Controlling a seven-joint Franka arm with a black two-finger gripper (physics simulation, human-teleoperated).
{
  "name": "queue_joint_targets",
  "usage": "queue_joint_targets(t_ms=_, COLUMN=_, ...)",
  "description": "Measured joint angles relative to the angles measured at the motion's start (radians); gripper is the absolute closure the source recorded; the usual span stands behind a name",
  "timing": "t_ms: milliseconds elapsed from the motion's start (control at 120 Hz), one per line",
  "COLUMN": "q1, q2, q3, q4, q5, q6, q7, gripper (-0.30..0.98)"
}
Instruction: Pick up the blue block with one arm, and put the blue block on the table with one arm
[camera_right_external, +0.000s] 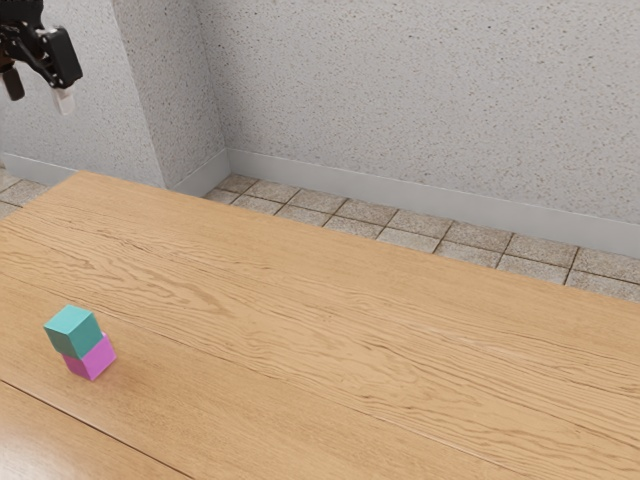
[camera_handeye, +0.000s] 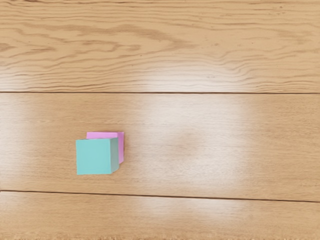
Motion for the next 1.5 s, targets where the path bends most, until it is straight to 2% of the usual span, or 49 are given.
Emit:
queue_joint_targets(t_ms=200, q1=-0.017, q2=0.032, q3=0.0, q4=-0.025, q5=0.01, q6=-0.01, q7=0.0, gripper=0.0)
queue_joint_targets(t_ms=375, q1=0.005, q2=0.043, q3=0.04, q4=-0.318, q5=-0.006, q6=0.134, q7=-0.003, gripper=0.0)
queue_joint_targets(t_ms=583, q1=0.011, q2=0.014, q3=0.108, q4=-0.541, q5=-0.009, q6=0.349, q7=-0.005, gripper=0.0)
queue_joint_targets(t_ms=875, q1=0.013, q2=-0.094, q3=0.246, q4=-0.779, q5=0.078, q6=0.523, q7=-0.006, gripper=0.0)
queue_joint_targets(t_ms=1150, q1=0.01, q2=-0.099, q3=0.366, q4=-0.892, q5=0.177, q6=0.667, q7=0.025, gripper=0.0)
queue_joint_targets(t_ms=1333, q1=0.007, q2=-0.083, q3=0.435, q4=-0.933, q5=0.189, q6=0.746, q7=0.047, gripper=0.0)
queue_joint_targets(t_ms=1500, q1=-0.034, q2=0.004, q3=0.444, q4=-0.932, q5=0.172, q6=0.816, q7=0.061, gripper=0.0)
